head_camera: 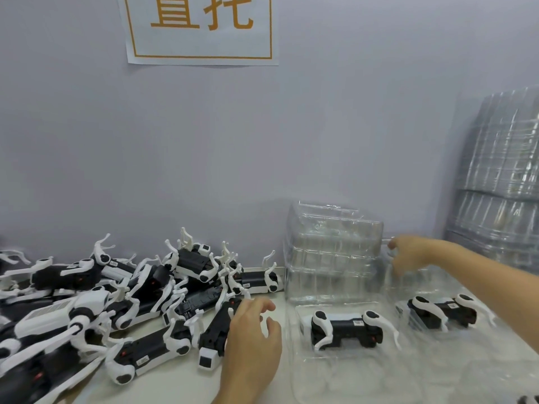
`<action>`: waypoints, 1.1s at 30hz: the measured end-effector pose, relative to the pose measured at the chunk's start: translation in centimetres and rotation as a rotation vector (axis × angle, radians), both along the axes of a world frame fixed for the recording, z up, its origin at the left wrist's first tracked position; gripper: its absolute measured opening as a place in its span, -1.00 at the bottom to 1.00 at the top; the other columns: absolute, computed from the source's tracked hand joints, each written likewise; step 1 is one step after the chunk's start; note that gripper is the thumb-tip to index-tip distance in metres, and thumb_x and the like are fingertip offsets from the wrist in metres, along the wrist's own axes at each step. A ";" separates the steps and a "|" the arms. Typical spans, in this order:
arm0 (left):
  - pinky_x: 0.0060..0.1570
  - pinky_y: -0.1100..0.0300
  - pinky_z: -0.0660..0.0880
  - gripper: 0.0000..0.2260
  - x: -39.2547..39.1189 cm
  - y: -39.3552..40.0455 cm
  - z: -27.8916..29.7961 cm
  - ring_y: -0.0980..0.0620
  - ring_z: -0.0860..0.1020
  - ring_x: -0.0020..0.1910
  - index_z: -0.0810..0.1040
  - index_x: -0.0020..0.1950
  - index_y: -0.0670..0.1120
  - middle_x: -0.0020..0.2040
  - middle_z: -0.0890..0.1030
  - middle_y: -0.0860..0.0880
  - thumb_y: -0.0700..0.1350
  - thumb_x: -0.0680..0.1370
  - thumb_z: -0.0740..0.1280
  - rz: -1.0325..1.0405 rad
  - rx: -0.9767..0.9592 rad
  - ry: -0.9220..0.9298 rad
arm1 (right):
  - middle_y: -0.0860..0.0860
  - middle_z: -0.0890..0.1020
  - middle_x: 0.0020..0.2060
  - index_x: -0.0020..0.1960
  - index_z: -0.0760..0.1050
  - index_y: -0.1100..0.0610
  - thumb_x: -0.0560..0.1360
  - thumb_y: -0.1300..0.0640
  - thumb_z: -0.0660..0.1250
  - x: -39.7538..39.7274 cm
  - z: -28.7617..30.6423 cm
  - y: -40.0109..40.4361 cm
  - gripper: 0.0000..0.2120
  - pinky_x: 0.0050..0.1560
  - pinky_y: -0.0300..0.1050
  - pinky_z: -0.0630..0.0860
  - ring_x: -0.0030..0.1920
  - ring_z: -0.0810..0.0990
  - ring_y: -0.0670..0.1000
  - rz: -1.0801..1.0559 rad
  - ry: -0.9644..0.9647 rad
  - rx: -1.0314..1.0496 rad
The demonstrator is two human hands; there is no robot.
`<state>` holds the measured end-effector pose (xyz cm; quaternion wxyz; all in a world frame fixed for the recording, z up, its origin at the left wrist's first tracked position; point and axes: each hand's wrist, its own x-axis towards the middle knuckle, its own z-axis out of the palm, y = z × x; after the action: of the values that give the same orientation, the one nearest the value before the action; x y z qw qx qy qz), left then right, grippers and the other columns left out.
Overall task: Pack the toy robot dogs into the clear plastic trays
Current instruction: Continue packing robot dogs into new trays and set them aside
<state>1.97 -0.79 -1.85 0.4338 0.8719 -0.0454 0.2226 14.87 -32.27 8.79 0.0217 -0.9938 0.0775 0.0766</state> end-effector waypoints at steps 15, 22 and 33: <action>-0.15 0.49 0.31 -0.77 0.2 0.0 -0.1 0.32 0.44 0.03 0.42 -0.05 0.19 0.03 0.47 0.21 -0.18 0.58 0.25 0.007 -0.018 -0.004 | 0.19 0.58 -0.03 -0.05 0.47 0.28 0.40 0.13 0.52 -0.8 3.7 -2.0 -0.70 -0.16 -0.10 0.42 -0.05 0.53 0.15 -0.124 -0.342 0.317; -0.14 0.48 0.31 -0.76 0.0 -0.1 0.0 0.32 0.43 0.03 0.40 -0.07 0.21 0.02 0.45 0.23 -0.18 0.58 0.24 0.001 -0.034 0.005 | 0.20 0.56 -0.04 0.00 0.54 0.31 0.39 0.14 0.56 -2.9 11.9 -1.2 -0.67 -0.06 -0.09 0.35 -0.08 0.49 0.16 -0.129 -0.570 0.442; -0.11 0.49 0.30 -0.77 0.0 0.0 0.2 0.29 0.42 0.07 0.40 0.05 0.22 0.09 0.40 0.28 -0.16 0.61 0.22 -0.012 -0.044 0.001 | 0.07 0.56 -0.14 -0.04 0.50 0.19 0.36 0.09 0.56 -4.3 17.6 10.5 -0.69 -0.25 -0.14 0.35 -0.14 0.49 0.09 0.162 -0.669 0.379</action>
<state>1.94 -0.83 -1.68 0.4541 0.8620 -0.0454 0.2205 10.54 -21.80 26.43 0.2229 -0.9452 -0.0278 -0.2371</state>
